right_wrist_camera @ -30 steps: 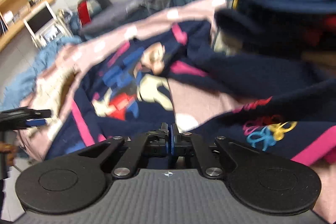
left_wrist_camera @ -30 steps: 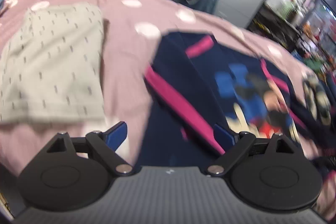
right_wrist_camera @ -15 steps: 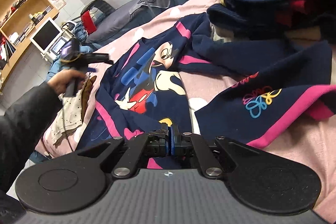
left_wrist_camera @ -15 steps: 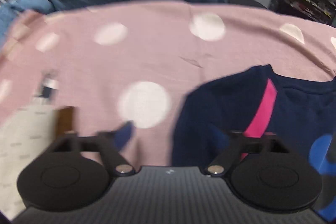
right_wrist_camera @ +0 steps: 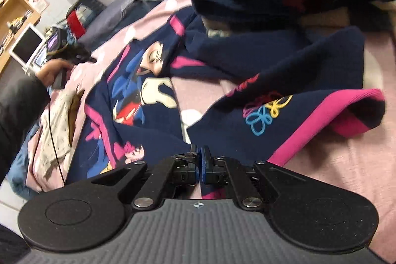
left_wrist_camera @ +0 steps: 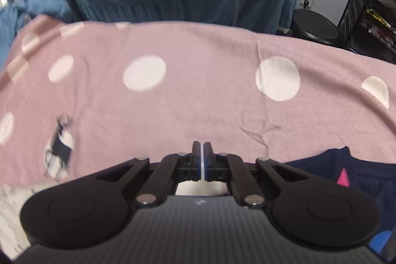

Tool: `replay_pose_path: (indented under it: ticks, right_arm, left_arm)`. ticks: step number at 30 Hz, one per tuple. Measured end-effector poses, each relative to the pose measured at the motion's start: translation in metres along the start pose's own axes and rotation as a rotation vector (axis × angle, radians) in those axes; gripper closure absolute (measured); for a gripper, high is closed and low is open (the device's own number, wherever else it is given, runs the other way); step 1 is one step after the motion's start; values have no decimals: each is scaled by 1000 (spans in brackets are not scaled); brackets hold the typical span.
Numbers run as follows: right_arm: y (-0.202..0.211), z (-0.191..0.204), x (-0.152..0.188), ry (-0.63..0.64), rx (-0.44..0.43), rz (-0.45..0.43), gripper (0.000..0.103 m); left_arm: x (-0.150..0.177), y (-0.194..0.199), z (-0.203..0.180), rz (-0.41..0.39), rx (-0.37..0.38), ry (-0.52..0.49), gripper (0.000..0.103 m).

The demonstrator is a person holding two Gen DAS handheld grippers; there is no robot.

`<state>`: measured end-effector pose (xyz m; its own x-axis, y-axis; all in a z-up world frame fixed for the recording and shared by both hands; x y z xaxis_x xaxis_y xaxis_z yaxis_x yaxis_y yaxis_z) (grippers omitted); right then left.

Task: Fold small clothes

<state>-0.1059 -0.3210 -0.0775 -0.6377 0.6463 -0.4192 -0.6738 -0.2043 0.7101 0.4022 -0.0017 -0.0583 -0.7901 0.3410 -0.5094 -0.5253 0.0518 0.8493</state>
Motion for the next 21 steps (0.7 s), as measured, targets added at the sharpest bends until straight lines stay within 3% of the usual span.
replay_pose_path:
  ticks: [1,2,3,4,5,9,13,14,15,19,21]
  right_arm:
    - [4,2,-1,4,-6,-20,77]
    - [7,3,-3,20,-4,-41,63]
    - [11,4,-7,42,-5,-65,52]
    - [12,7,-10,76,-6,-74,26]
    - [9,11,-13,118,-10,-61,15]
    - [-19,24,-22,251,-55,15,16]
    - [-44,42,-15,388,-84,102,28]
    - [-48,48,-12,441,-64,110,38]
    - [-52,55,-10,499,-42,114,42]
    - [-68,61,-6,615,12,183,49]
    - [-66,60,-10,612,7,196,88]
  left_arm:
    - [2,4,-4,-16,-6,-14,90]
    - [4,10,-9,-29,1,-36,69]
    - [8,14,-13,-41,13,-56,56]
    - [12,22,-16,-59,16,-73,39]
    - [15,28,-18,-69,17,-92,36]
    - [31,43,-19,-41,31,-134,36]
    - [46,32,-15,20,44,-145,33]
    - [49,28,-15,32,41,-153,33]
    - [52,25,-16,46,34,-158,33]
    - [63,7,-23,99,68,-156,33]
    - [68,1,-30,113,85,-165,38]
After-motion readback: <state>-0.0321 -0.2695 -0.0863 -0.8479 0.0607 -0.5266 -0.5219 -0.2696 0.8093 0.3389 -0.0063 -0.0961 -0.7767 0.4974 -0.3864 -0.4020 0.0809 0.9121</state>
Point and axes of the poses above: each gripper's, at about its wrist camera, not at the fingertips, and y roughly against the way its jaws point, z to its left, x to its underside, the point moved 3 cm from there along -y, roughly the way its jaws point, and after that the axes turned 8 degrees about -y, right-handed, at the moved point
